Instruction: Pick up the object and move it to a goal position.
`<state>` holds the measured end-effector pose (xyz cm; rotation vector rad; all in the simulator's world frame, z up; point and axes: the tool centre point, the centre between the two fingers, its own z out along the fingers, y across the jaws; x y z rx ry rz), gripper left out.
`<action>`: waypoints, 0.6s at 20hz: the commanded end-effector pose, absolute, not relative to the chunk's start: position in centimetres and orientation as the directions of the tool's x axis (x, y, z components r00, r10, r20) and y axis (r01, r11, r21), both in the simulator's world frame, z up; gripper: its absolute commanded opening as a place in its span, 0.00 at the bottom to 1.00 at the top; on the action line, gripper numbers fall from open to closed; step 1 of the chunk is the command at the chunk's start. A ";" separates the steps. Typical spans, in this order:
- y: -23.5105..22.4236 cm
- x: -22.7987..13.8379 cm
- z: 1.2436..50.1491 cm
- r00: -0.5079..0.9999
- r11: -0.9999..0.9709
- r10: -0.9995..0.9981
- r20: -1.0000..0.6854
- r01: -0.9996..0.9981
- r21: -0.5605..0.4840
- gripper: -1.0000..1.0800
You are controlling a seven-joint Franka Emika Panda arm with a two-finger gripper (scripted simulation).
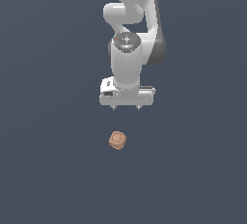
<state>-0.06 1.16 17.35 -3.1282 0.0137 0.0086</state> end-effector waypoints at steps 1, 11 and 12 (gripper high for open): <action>1.2 -0.1 17.3 1.000 -1.000 -0.009 -0.006 -0.009 -0.013 0.96; 1.2 0.7 18.5 0.999 -1.000 0.010 0.030 0.010 0.000 0.96; 1.2 0.7 18.5 1.000 -1.000 0.010 0.030 0.010 0.000 0.96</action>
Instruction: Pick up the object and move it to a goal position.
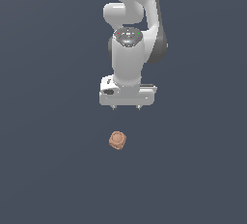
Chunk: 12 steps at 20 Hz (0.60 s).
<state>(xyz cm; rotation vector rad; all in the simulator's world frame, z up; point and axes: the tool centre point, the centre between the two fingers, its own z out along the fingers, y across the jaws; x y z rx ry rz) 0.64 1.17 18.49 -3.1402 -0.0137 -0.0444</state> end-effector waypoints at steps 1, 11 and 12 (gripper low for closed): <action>1.2 0.7 18.5 1.000 -1.000 0.009 0.028 0.009 -0.001 0.96; 0.5 2.3 17.0 0.997 -0.997 -0.077 0.023 -0.077 -0.005 0.96; 0.4 2.6 16.7 0.995 -0.996 -0.094 0.022 -0.094 -0.005 0.96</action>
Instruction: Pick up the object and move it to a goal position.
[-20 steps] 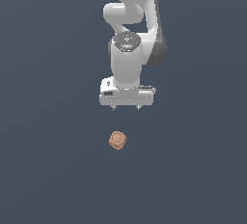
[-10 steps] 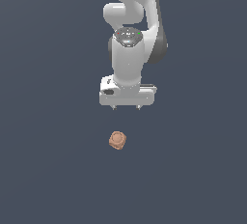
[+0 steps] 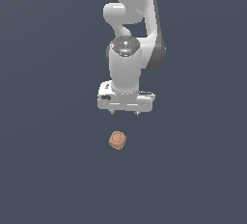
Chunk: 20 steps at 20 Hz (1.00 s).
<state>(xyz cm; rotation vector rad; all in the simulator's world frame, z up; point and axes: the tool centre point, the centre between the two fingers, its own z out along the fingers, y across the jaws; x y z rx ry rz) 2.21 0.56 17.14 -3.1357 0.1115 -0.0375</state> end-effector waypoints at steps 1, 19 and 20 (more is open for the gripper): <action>0.2 3.0 16.4 0.993 -0.994 -0.112 0.020 -0.112 -0.006 0.96; -2.6 8.2 9.2 0.902 -0.902 -0.431 0.001 -0.431 -0.001 0.96; -2.6 8.3 9.1 0.900 -0.900 -0.436 0.000 -0.436 0.000 0.96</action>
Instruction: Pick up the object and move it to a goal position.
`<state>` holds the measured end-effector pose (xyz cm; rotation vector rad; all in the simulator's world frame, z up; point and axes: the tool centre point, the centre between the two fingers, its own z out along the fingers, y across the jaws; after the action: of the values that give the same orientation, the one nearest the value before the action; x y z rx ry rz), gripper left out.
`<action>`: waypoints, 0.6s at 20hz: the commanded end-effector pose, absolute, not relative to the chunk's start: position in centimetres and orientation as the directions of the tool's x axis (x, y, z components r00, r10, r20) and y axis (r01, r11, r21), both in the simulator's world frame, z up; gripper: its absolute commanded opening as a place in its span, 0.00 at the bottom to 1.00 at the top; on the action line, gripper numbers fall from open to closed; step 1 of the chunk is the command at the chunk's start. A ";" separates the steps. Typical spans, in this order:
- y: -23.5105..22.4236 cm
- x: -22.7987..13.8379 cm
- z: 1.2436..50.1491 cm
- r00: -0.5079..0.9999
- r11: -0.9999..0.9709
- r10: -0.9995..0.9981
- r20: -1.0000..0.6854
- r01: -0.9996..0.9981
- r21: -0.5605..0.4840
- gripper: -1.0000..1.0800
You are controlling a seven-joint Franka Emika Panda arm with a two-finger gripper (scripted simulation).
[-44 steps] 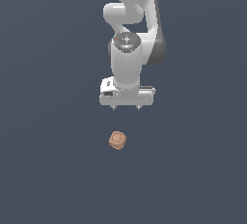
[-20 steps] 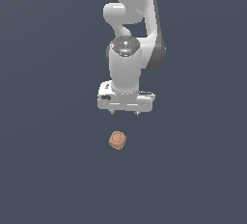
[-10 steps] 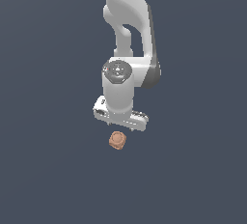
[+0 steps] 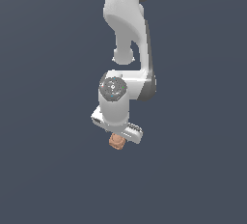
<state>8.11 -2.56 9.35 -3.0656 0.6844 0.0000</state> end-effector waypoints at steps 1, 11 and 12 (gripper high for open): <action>-2.7 8.4 9.0 0.898 -0.898 -0.440 0.000 -0.440 0.000 0.96; -2.7 8.3 7.0 0.898 -0.898 -0.440 0.000 -0.440 0.000 0.96; -2.7 8.3 6.4 0.898 -0.898 -0.441 0.000 -0.441 0.000 0.96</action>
<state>8.34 -2.70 7.27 -3.0601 0.7093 -0.0018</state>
